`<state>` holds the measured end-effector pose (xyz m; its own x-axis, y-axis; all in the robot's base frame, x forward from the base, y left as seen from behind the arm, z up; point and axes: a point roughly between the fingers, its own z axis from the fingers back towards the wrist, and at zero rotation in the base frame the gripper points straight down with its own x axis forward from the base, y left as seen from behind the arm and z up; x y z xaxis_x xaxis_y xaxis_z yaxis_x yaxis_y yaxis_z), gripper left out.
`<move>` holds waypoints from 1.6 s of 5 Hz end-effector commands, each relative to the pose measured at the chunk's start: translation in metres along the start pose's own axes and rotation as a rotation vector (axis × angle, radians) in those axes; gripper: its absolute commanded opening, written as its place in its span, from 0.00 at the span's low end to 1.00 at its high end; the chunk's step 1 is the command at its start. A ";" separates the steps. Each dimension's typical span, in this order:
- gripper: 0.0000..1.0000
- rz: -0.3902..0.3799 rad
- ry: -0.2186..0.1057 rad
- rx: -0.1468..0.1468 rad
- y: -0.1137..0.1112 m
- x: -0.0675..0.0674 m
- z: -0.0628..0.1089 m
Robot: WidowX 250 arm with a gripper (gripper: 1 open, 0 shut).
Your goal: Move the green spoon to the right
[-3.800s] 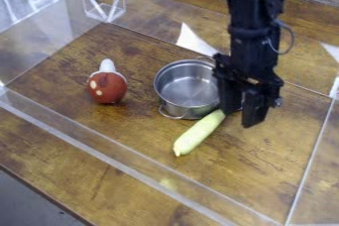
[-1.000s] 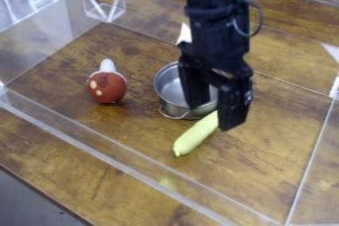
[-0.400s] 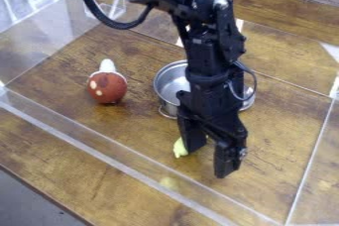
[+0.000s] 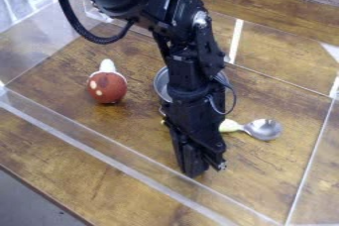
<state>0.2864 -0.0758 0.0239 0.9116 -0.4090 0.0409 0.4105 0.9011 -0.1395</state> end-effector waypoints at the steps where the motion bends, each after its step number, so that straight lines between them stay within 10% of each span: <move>1: 0.00 0.021 -0.064 0.017 -0.006 0.001 0.023; 5: 0.00 0.105 -0.120 0.013 -0.050 0.022 0.039; 8: 0.00 0.218 -0.141 0.020 0.004 0.012 0.041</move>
<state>0.2990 -0.0741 0.0583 0.9750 -0.1852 0.1224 0.2021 0.9688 -0.1436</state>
